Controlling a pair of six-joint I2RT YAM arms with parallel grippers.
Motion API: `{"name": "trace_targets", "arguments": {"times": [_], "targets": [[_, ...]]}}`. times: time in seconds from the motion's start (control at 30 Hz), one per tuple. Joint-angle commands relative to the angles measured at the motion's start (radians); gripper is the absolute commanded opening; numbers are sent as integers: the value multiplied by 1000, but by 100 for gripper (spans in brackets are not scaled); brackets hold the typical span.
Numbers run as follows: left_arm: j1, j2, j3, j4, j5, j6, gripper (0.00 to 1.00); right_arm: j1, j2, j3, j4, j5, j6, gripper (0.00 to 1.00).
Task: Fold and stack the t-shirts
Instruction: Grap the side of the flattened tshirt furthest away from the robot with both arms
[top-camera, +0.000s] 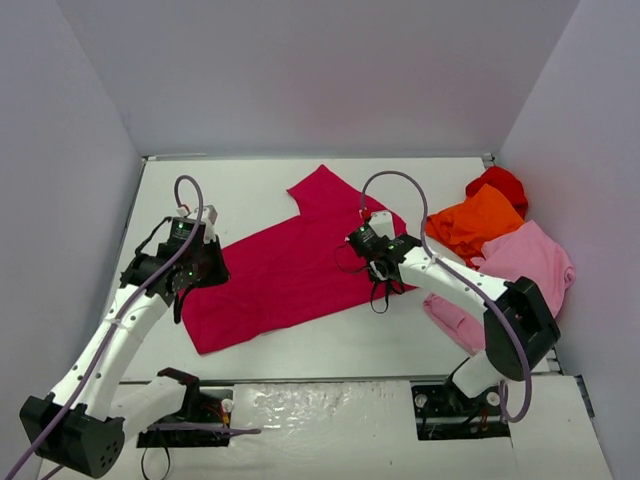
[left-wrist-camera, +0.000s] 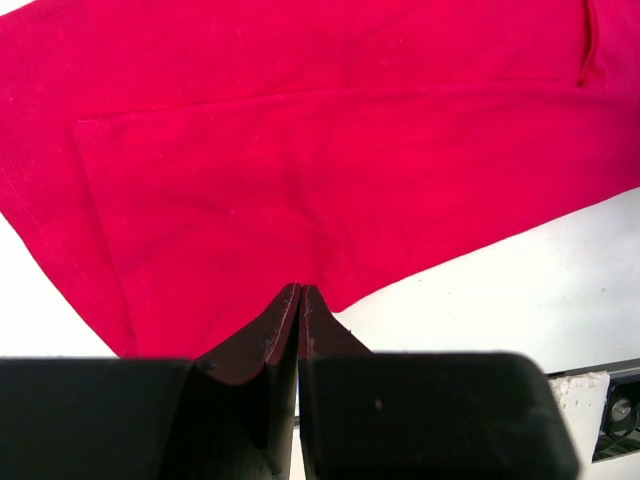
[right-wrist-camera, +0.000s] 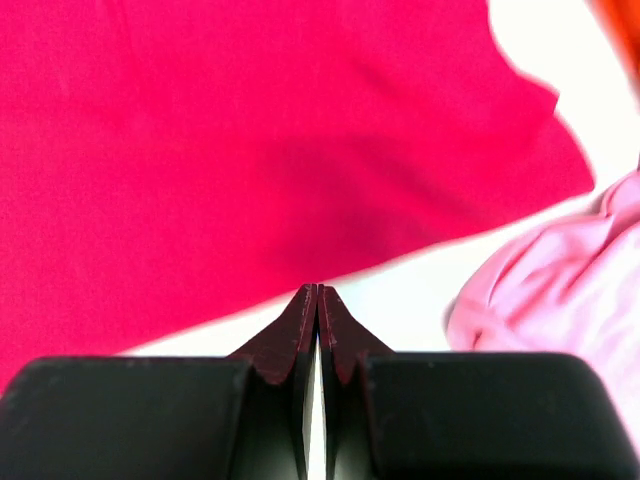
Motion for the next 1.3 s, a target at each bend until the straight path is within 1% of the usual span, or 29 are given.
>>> {"name": "trace_targets", "arguments": {"times": [0.0,0.07,0.13,0.17,0.2,0.27,0.3,0.4,0.57,0.7,0.93,1.03,1.17,1.27], "targets": [[9,-7,26,58,14,-19,0,-64,134,161,156,-53,-70,0],[9,-6,22,55,22,-34,0,-15,235,285,205,-180,-112,0],[9,-20,4,54,23,-55,0,57,351,452,236,-246,-171,0],[9,-32,-5,55,22,-63,0,81,412,508,242,-279,-193,0],[9,-40,-7,54,21,-66,0,108,455,526,242,-286,-195,0],[11,-67,-20,44,2,-86,0,161,543,683,244,-325,-221,0],[12,-87,-22,31,-14,-93,0,194,605,729,242,-342,-224,0],[13,-180,-17,-13,-86,-109,0,245,717,906,238,-406,-204,0],[13,-256,36,-97,-204,-109,0,273,832,1010,247,-532,-182,0],[13,-316,74,-122,-246,-109,0,292,873,1032,280,-574,-189,0],[14,-349,96,-158,-269,-106,0,300,952,1084,311,-644,-201,0],[14,-350,95,-165,-269,-102,0,301,1005,1137,334,-690,-211,0],[15,-353,92,-174,-272,-97,0,301,1134,1275,353,-824,-194,0],[15,-356,89,-184,-279,-90,0,299,1241,1393,413,-926,-106,0]]}}
